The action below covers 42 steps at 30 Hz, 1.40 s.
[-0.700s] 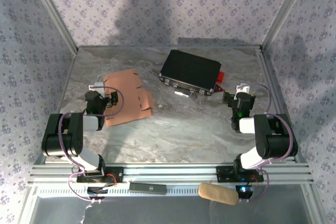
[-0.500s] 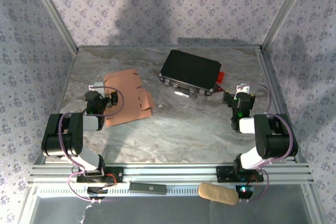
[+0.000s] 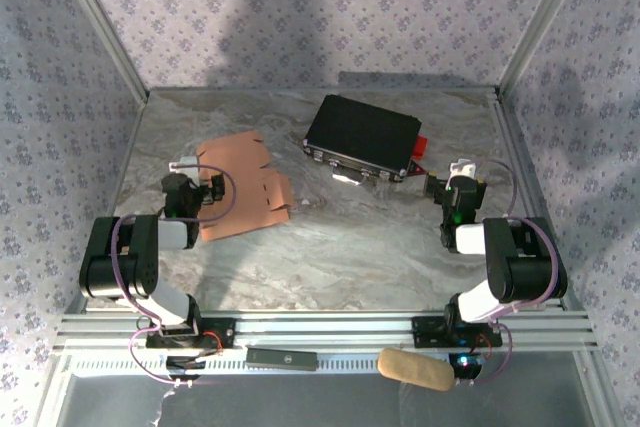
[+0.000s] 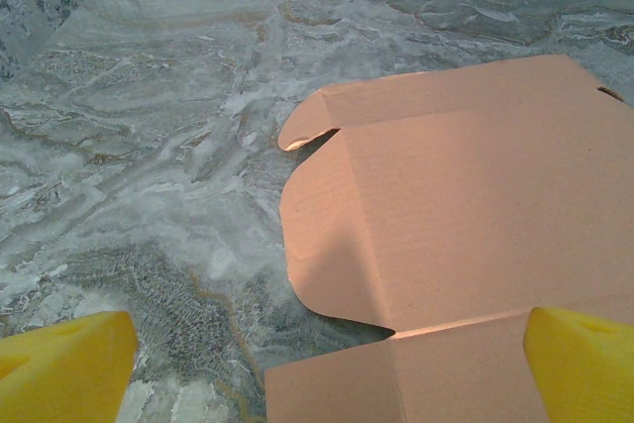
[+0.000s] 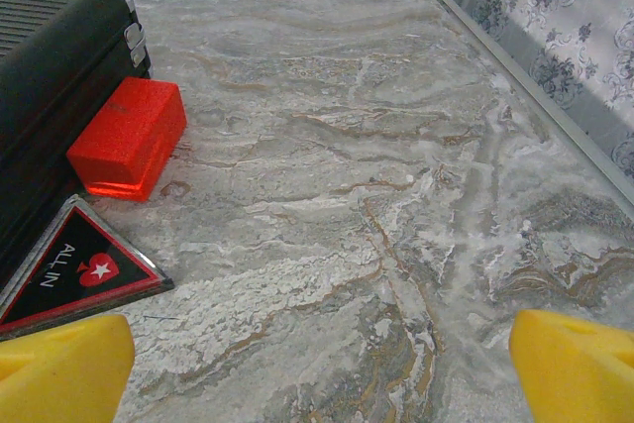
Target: Fold the paper box
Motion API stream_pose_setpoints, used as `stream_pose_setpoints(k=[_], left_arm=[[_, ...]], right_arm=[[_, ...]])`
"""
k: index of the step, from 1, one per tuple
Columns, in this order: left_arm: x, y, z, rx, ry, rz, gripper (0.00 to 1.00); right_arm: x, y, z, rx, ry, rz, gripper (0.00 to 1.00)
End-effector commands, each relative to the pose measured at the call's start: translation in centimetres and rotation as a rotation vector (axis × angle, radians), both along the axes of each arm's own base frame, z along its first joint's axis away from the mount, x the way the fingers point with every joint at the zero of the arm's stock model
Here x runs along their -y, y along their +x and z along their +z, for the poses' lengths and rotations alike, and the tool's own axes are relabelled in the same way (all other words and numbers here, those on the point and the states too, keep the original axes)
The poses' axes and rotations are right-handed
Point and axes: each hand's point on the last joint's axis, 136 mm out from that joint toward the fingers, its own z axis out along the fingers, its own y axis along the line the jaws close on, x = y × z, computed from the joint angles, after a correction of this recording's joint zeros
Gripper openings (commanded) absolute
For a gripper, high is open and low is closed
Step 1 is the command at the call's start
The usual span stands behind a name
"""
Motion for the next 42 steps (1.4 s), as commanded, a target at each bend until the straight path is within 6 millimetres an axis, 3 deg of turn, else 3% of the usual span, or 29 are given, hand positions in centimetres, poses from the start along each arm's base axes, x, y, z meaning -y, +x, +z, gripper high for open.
stream_pose_setpoints(k=[1,9,11,13,15,17,20,23,24,25,26,27,28,32,35,37,42], left_arm=[[0.4,0.7,0.9,0.025,-0.005,-0.019,1.00],[1.3,0.5,0.9,0.034,-0.005,-0.065,1.00],[1.3,0.0,1.6,0.074,-0.001,-0.066,1.00],[1.1,-1.4,3.5,0.137,0.026,-0.035,1.00],[1.8,-2.4,5.6,0.133,0.062,-0.020,1.00],[3.1,-3.1,9.2,0.157,0.045,-0.020,1.00],[4.0,-4.3,14.3,0.209,0.034,0.089,1.00],[2.0,-6.5,13.8,0.002,-0.272,0.327,1.00],[2.2,-6.6,13.3,-0.048,-0.338,0.315,1.00],[2.6,-6.2,13.0,-0.095,-0.418,0.260,1.00],[2.3,-6.0,12.1,-0.160,-0.486,0.266,1.00],[1.9,-5.9,11.6,-0.229,-0.521,0.290,0.97],[1.3,-5.8,10.5,-0.322,-0.523,0.325,0.92],[1.0,-3.4,7.0,-0.545,-0.456,0.315,0.73],[0.8,-1.4,4.3,-0.634,-0.422,0.314,0.55],[0.7,-0.5,2.6,-0.670,-0.399,0.315,0.51],[0.5,-0.9,-1.5,-0.786,-0.342,0.336,0.40]], right_arm=[[0.1,0.5,0.5,0.009,-0.014,0.007,0.99],[-0.4,0.5,0.9,0.016,-0.015,0.035,0.99],[-0.3,-0.2,2.3,0.044,-0.048,0.013,0.99],[-1.0,-1.4,5.0,0.088,-0.099,0.011,0.99],[-2.0,-2.7,9.2,0.161,-0.100,0.015,0.99],[-3.0,-4.3,14.9,0.255,-0.030,0.038,0.99],[-4.3,-7.3,21.6,0.330,0.162,0.051,0.99],[-6.8,-9.7,23.8,0.200,0.408,0.132,0.99],[-7.0,-10.3,23.1,0.146,0.514,0.097,0.99],[-7.3,-11.0,21.2,0.074,0.655,0.031,0.99],[-9.4,-11.0,20.0,0.013,0.734,0.120,0.99],[-11.0,-10.6,20.3,0.009,0.754,0.226,0.96],[-13.3,-10.6,20.2,-0.037,0.786,0.331,0.99],[-19.8,-12.5,15.3,-0.258,0.632,0.380,0.96],[-25.8,-14.7,13.7,-0.306,0.628,0.525,0.94],[-28.7,-15.9,12.8,-0.337,0.644,0.589,0.94],[-32.4,-17.5,10.2,-0.425,0.692,0.627,0.93]])
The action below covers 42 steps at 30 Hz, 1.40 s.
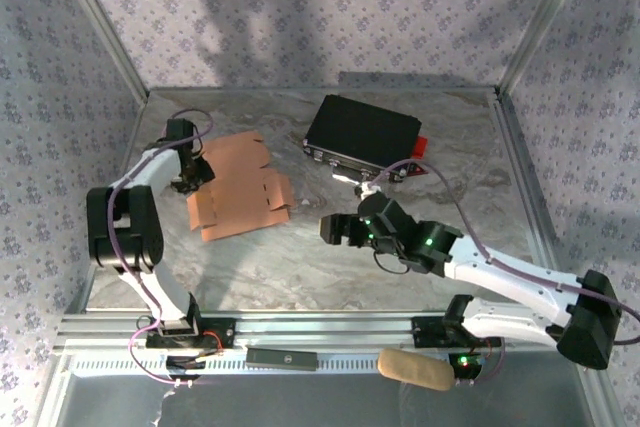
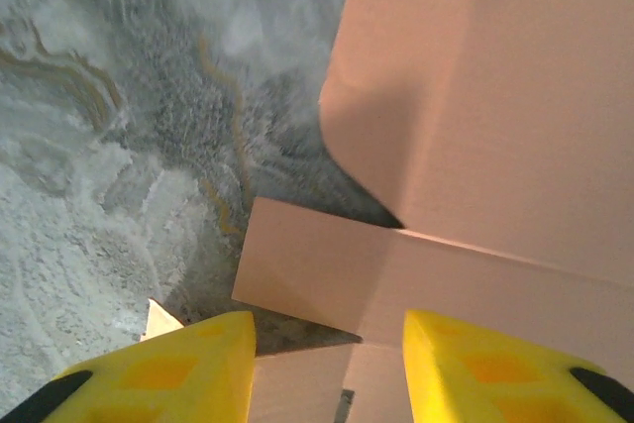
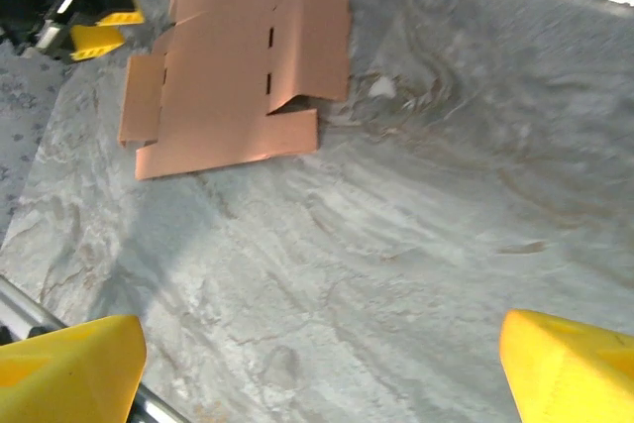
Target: Fold the paper box
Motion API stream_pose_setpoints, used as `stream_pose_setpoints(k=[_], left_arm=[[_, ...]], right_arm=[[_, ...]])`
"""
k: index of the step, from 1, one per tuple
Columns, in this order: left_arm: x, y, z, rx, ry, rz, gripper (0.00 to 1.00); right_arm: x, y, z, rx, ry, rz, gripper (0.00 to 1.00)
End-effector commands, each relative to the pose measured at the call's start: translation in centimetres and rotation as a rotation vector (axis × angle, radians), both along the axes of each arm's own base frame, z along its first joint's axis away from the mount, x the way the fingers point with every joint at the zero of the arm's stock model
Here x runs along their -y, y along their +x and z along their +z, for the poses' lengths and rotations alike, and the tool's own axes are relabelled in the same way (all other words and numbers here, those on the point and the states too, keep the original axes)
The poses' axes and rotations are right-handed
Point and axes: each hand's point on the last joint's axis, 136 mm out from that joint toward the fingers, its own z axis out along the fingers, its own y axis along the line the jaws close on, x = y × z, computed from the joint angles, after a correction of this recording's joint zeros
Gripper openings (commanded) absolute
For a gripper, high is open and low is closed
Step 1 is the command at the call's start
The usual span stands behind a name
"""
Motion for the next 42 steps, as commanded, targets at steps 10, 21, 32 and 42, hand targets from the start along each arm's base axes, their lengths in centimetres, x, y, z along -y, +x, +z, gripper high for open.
stream_pose_setpoints(k=[10,21,32,42], left_arm=[[5.9,-4.4,-2.0,-0.021,0.018,-0.094,0.40],[15.7,-8.3,0.3,0.106,-0.191,-0.233,0.42],[12.9,-15.0,3.1,0.197,-0.312,-0.083,0.71],[16.9,-18.0,3.8,0.388,-0.581,0.188,0.68]], right_arm=[[-0.5,1.8,-1.5,-0.047,0.022,-0.090,0.93],[2.0,2.8,-3.1,-0.105,0.075,-0.169,0.93],[1.7,3.0,-4.6,-0.158,0.136,-0.176,0.93],[-0.1,3.1,-6.3,-0.209,0.151,-0.168,0.92]])
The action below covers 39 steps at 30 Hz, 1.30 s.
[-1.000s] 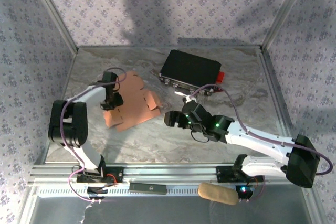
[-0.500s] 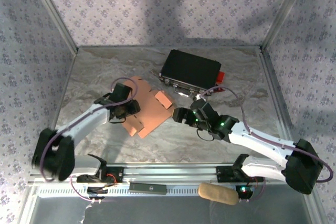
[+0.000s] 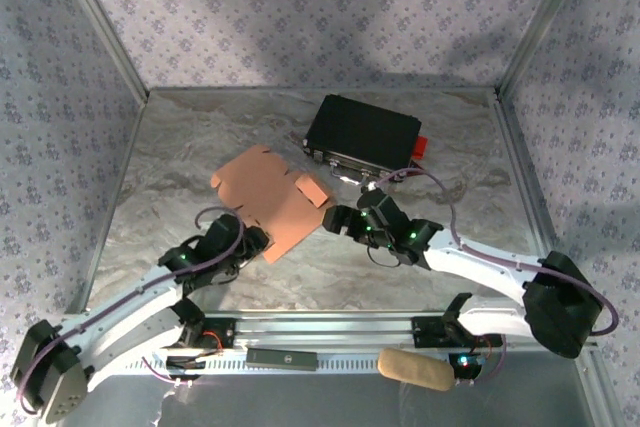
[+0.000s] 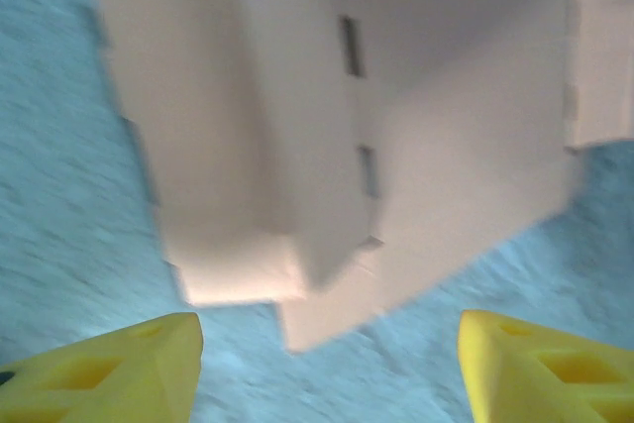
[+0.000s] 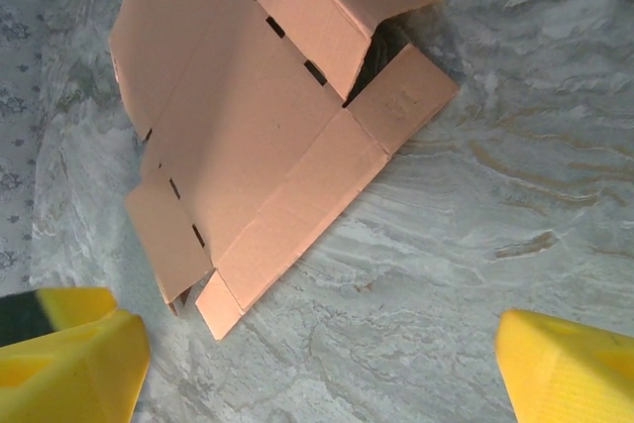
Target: Fold the paper box
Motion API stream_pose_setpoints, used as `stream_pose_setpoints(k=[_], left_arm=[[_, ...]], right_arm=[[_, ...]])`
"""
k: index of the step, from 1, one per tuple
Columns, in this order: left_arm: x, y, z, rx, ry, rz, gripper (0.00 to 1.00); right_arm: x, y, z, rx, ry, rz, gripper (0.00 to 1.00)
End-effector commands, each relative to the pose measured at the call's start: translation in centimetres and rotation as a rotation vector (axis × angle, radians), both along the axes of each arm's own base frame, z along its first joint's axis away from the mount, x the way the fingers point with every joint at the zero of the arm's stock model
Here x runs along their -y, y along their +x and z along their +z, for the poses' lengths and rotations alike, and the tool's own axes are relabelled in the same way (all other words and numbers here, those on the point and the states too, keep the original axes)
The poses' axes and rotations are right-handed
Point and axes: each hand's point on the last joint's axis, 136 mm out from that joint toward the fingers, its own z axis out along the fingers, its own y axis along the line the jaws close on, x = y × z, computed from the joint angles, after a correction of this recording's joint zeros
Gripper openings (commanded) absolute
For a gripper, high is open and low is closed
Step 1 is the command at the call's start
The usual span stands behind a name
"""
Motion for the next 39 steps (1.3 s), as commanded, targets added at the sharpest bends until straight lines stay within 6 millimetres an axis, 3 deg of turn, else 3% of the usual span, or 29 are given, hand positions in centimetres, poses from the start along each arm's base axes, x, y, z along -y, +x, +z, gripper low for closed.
stream_pose_setpoints(k=[1,5,10,16,20,28,32,39], left_arm=[[0.7,0.9,2.5,0.101,-0.168,0.228,0.68],[0.8,0.9,2.6,0.133,-0.174,0.271,0.67],[-3.0,3.5,4.6,0.172,-0.039,0.294,0.53],[-6.5,7.3,4.4,0.116,-0.079,0.247,0.48],[-5.7,8.2,3.3,0.057,-0.065,0.155,0.47],[-5.3,8.3,2.0,0.052,-0.053,0.106,0.47],[-5.2,8.4,1.4,0.031,-0.027,0.079,0.47],[-5.0,9.0,0.1,-0.009,0.002,0.046,0.47]], right_arm=[[-0.7,-0.1,-0.3,-0.016,0.038,-0.008,0.92],[-1.5,0.0,-1.0,-0.042,0.080,-0.009,0.91],[-2.7,0.1,-1.9,-0.089,0.144,-0.018,0.88],[-3.3,1.2,-2.4,-0.102,0.207,-0.103,0.84],[-2.0,4.1,-2.4,-0.079,0.220,-0.191,0.79],[-2.7,9.2,-3.8,-0.116,0.319,-0.263,0.68],[-3.7,10.2,-4.5,-0.145,0.366,-0.273,0.63],[-3.2,11.0,-5.4,-0.156,0.371,-0.304,0.60]])
